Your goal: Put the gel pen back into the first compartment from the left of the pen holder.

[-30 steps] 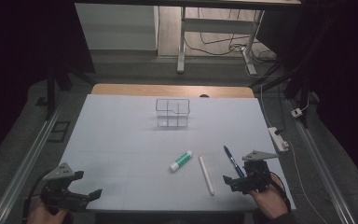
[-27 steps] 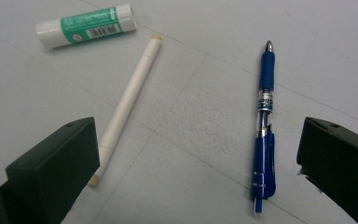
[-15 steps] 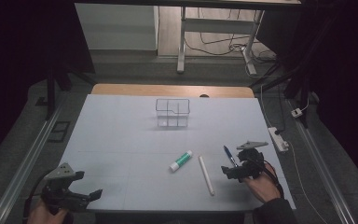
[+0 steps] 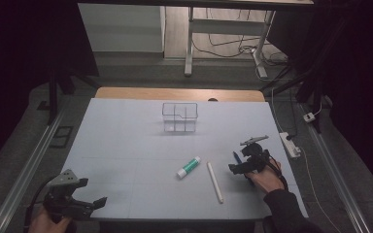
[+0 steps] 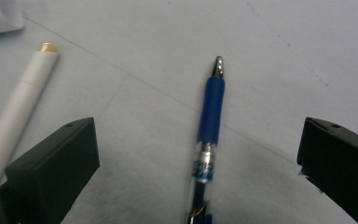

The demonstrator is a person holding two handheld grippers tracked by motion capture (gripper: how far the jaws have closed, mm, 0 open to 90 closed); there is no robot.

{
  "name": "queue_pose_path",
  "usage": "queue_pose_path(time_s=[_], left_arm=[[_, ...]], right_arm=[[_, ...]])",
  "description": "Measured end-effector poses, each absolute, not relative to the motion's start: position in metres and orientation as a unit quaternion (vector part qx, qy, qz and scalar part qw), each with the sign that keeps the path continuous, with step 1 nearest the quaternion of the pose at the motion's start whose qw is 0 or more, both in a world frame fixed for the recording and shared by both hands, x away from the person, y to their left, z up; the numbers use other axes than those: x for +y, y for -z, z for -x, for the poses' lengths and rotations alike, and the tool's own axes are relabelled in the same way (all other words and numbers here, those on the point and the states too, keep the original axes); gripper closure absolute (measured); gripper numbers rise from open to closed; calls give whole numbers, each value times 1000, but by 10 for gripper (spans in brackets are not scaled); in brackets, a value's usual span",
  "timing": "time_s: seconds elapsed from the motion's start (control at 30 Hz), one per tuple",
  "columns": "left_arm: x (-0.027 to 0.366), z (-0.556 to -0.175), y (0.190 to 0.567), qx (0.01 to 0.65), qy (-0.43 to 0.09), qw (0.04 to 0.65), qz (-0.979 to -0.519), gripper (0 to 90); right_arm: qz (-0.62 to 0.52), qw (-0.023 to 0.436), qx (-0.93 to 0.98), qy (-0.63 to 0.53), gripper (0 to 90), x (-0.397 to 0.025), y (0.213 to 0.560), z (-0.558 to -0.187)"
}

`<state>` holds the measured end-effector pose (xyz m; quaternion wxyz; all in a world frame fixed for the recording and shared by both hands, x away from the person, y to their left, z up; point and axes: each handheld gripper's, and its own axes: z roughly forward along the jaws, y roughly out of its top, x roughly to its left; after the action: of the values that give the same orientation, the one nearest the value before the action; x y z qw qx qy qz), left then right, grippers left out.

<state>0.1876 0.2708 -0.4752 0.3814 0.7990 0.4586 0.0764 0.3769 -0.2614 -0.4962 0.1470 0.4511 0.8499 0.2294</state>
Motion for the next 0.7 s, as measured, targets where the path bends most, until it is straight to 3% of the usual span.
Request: queue_pose_path(time_s=[0.43,0.5,0.57,0.6,0.63,0.7], left_arm=[[272,-187,475,457,-73,386,-798,0],[272,-187,475,456,-73,386,-799,0],[272,-187,475,455,-73,385,-799,0],[271,-187,475,455,-73,385,-800,1],[271,-187,475,455,-73,385,-800,1],[271,-187,475,455,-73,384,-800,1]], right_arm=[[-455,135,858,-198,4,-260,513,-399],[-455,133,858,-198,67,-260,511,-399],[-455,131,858,-198,166,-260,507,-399],[-453,129,860,-194,271,-259,504,-398],[-453,129,860,-194,271,-259,504,-398],[-452,124,862,-193,390,-259,501,-398]])
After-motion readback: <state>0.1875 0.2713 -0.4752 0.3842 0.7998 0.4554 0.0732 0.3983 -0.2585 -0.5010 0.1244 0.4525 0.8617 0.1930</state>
